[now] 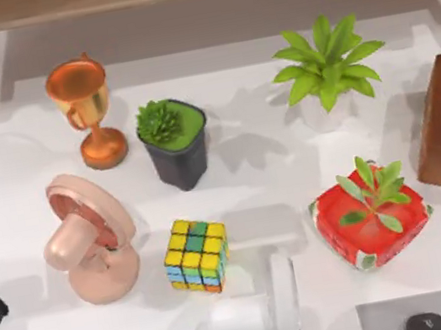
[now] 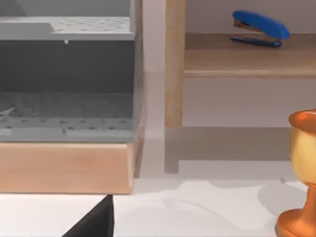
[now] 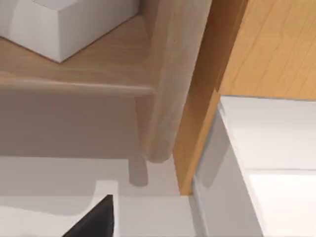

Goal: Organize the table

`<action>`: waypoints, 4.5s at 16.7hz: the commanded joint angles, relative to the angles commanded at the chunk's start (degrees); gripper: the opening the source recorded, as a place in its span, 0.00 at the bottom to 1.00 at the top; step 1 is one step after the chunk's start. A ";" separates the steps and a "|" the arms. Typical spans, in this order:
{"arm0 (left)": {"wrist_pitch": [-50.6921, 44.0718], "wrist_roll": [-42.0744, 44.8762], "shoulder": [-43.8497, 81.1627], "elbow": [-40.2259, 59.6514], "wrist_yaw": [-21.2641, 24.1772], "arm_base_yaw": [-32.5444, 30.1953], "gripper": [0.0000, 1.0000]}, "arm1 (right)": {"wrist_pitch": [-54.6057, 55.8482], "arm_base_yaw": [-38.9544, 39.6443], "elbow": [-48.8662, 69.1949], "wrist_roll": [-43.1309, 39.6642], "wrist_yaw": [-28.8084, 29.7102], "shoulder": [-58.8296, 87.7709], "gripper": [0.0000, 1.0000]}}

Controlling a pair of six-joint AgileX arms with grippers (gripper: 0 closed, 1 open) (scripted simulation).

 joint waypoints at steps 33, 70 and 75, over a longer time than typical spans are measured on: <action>0.00 0.00 0.00 0.00 0.00 0.00 1.00 | 74.65 -16.56 -13.04 -84.53 15.82 42.68 1.00; 0.00 0.00 0.00 0.00 0.00 0.00 1.00 | 65.05 -14.03 1.88 -84.34 18.36 48.36 0.00; 0.00 0.00 0.00 0.00 0.00 0.00 1.00 | 66.65 -12.36 3.88 -84.50 17.62 47.57 0.00</action>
